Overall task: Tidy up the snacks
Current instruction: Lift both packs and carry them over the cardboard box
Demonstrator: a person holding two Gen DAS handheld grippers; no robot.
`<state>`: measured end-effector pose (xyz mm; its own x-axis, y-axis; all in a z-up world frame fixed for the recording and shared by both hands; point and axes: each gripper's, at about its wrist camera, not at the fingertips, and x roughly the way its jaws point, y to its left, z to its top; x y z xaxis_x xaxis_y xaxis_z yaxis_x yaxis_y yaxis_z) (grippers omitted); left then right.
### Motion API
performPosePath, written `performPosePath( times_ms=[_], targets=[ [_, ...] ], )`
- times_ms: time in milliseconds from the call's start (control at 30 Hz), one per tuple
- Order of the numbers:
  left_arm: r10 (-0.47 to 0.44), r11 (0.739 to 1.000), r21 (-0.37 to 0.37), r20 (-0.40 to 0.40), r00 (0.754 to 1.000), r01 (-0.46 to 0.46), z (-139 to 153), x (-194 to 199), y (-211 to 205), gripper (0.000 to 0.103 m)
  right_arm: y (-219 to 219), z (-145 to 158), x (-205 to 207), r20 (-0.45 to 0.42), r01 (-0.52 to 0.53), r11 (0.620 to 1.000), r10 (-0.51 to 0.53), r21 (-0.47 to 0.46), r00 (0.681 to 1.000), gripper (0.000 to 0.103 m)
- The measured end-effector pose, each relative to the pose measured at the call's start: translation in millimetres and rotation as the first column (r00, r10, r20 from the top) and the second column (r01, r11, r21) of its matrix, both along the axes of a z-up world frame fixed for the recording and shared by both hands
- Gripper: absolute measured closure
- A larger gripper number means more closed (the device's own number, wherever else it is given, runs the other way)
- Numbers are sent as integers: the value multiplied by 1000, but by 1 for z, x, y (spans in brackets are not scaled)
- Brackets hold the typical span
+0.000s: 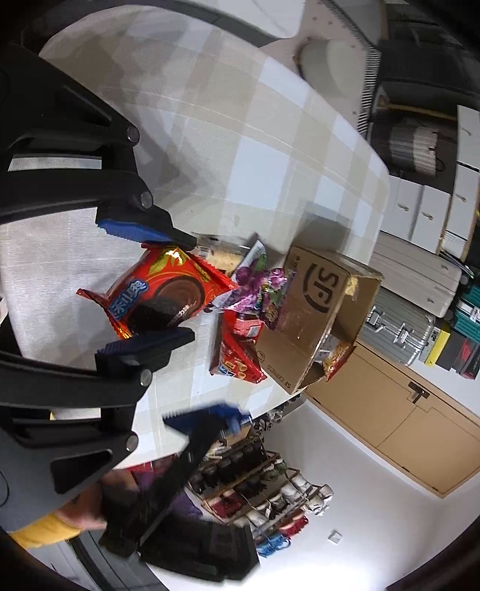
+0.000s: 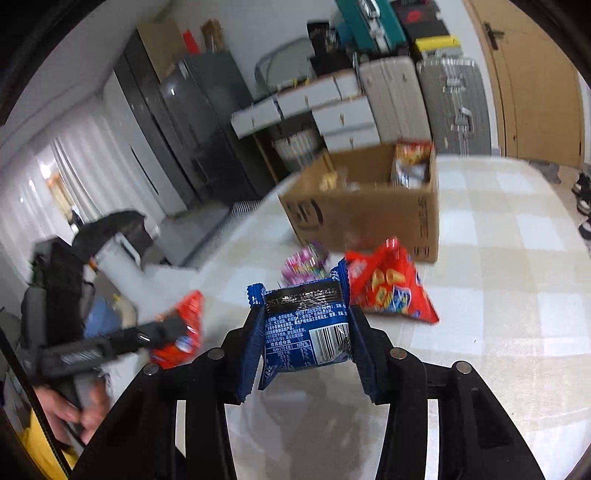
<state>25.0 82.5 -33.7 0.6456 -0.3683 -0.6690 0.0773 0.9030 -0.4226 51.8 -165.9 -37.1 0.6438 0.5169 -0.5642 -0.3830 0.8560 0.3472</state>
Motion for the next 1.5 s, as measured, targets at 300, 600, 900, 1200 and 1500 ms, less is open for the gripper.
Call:
performPosePath(
  times_ms=[300,600,900,1200,1500],
  targets=[
    [-28,990,141,61,998,19,5,-7,-32,63,-22,24,-49,69,39,999,-42,37,997,58],
    [-49,972,235,94,994,26,5,-11,-53,63,-51,17,-71,20,121,988,-124,96,992,58],
    [-34,970,244,125,992,2,18,-15,-48,63,-42,22,-71,44,120,989,-124,91,991,58],
    [1,968,245,188,982,-48,84,-1,-19,63,-24,91,-57,159,54,992,-71,110,985,58],
    [-22,962,269,228,973,-41,159,63,-14,63,-9,172,-1,230,29,996,-47,80,972,58]
  ],
)
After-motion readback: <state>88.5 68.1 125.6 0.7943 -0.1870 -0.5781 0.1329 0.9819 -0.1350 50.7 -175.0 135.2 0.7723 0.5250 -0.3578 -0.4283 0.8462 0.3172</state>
